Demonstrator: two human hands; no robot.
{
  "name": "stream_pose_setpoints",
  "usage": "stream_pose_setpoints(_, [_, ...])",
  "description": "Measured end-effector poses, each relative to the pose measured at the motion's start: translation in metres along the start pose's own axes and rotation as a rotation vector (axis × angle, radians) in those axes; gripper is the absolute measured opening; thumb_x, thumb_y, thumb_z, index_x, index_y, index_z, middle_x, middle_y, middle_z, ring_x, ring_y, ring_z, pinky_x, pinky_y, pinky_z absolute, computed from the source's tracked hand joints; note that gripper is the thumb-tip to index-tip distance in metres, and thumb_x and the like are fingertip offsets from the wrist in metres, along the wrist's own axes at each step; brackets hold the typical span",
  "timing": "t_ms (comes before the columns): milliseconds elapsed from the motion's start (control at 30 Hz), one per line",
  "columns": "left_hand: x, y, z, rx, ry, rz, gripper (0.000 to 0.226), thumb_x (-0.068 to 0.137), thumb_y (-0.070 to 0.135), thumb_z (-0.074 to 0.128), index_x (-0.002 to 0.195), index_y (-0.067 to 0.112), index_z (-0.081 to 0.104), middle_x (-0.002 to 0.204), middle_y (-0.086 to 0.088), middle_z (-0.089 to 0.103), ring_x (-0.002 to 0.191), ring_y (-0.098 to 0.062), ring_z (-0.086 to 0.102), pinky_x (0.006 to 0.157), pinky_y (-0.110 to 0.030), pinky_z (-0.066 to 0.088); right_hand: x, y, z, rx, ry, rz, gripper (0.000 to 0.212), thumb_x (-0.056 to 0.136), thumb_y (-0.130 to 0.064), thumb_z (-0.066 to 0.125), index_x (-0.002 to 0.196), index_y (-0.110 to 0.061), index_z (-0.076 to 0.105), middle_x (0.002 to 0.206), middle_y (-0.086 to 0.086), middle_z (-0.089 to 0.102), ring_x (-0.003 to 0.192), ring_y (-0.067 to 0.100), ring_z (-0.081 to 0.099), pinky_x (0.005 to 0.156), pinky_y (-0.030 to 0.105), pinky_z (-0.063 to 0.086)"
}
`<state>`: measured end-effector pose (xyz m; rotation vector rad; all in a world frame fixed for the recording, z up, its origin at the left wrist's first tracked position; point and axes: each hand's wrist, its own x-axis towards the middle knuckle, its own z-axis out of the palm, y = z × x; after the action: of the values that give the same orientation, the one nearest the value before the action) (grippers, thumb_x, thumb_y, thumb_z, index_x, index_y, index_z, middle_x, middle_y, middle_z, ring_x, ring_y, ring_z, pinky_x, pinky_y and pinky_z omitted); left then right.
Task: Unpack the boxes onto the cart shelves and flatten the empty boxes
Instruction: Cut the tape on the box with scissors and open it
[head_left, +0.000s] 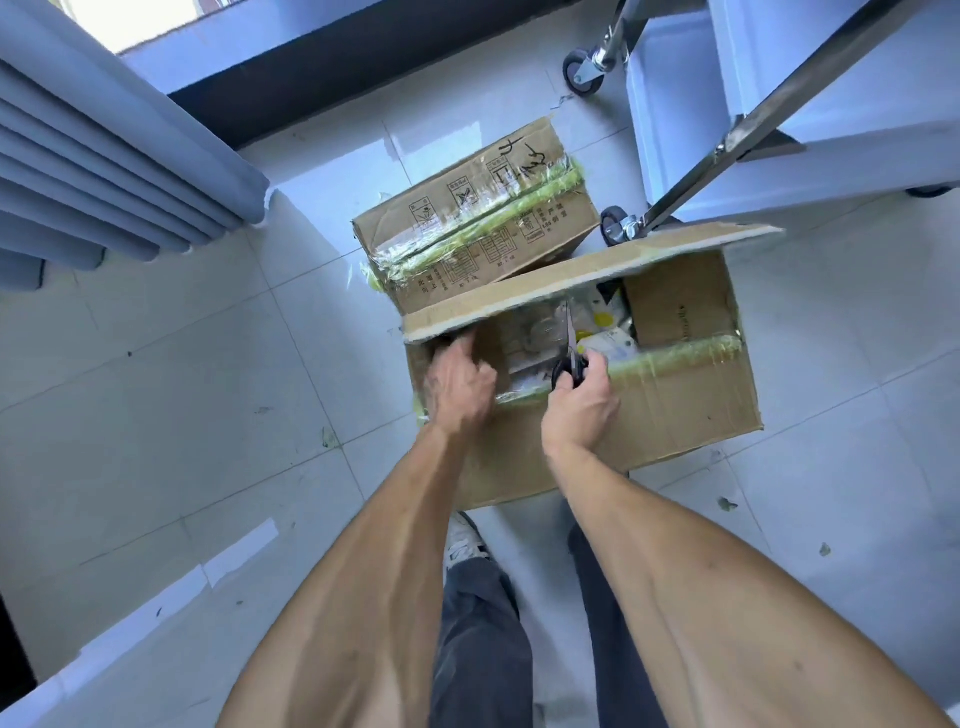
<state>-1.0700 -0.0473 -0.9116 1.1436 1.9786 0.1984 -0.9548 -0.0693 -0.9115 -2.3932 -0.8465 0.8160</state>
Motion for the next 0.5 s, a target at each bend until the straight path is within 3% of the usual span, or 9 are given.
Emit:
stream_pose_setpoints(67, [0.011, 0.025, 0.013, 0.119, 0.009, 0.124, 0.081, 0.077, 0.009, 0.05, 0.152, 0.029, 0.03, 0.135, -0.019, 0.051, 0.12, -0.036, 0.049, 0.098, -0.043, 0.043, 0.027, 0.003, -0.009, -0.004, 0.024, -0.02, 0.04, 0.088, 0.001, 0.061, 0.127, -0.007, 0.061, 0.11, 0.02, 0.068, 0.101, 0.038, 0.058, 0.083, 0.037, 0.035])
stream_pose_setpoints(167, [0.025, 0.048, 0.036, 0.209, 0.091, 0.179, 0.083, 0.078, 0.008, 0.052, 0.154, 0.026, 0.025, 0.146, -0.023, 0.036, 0.127, -0.039, 0.042, 0.103, -0.043, 0.039, 0.066, 0.009, -0.02, -0.07, 0.002, -0.079, 0.039, 0.089, -0.001, 0.059, 0.128, -0.009, 0.058, 0.107, 0.02, 0.069, 0.097, 0.039, 0.06, 0.077, 0.04, 0.036])
stream_pose_setpoints(333, [0.033, 0.066, 0.073, 0.282, 0.299, -0.006, 0.083, 0.079, 0.006, 0.055, 0.153, 0.027, 0.022, 0.15, -0.024, 0.025, 0.13, -0.04, 0.037, 0.107, -0.046, 0.032, 0.119, 0.016, -0.031, -0.278, -0.109, -0.297, 0.034, 0.092, -0.01, 0.058, 0.125, -0.018, 0.056, 0.092, 0.017, 0.068, 0.078, 0.039, 0.06, 0.058, 0.034, 0.03])
stream_pose_setpoints(500, [0.07, 0.099, 0.084, 0.213, 0.409, -0.195, 0.091, 0.076, 0.001, 0.052, 0.151, 0.038, 0.017, 0.155, -0.026, 0.01, 0.135, -0.039, 0.029, 0.104, -0.046, 0.034, 0.173, 0.005, -0.028, -0.287, -0.129, -0.283, 0.034, 0.091, -0.011, 0.054, 0.124, -0.02, 0.054, 0.093, 0.015, 0.069, 0.078, 0.038, 0.06, 0.057, 0.036, 0.035])
